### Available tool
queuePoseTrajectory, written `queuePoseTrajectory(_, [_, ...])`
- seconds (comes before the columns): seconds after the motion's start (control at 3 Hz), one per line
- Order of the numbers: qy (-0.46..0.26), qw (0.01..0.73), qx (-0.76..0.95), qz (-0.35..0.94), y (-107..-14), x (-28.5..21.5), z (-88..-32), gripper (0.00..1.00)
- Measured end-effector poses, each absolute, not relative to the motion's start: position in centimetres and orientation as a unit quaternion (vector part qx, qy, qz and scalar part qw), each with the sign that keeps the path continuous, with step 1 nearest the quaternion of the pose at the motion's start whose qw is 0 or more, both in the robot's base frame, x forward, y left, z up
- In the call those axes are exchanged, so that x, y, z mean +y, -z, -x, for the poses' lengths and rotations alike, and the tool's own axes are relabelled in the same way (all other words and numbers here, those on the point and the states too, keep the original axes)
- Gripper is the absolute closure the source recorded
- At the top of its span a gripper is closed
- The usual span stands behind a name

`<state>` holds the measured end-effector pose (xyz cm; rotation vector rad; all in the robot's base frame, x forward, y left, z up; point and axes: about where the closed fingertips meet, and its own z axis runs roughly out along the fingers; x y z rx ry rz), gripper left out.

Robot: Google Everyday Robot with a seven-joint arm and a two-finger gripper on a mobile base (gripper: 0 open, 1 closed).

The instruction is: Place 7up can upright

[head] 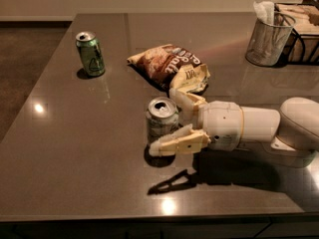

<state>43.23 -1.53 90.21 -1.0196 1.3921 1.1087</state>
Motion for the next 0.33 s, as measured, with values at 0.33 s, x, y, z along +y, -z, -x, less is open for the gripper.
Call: queuePoseTrajectory(0.33, [-0.462, 0.519, 0.58, 0.425, -90.21, -1.52, -43.23, 0.0])
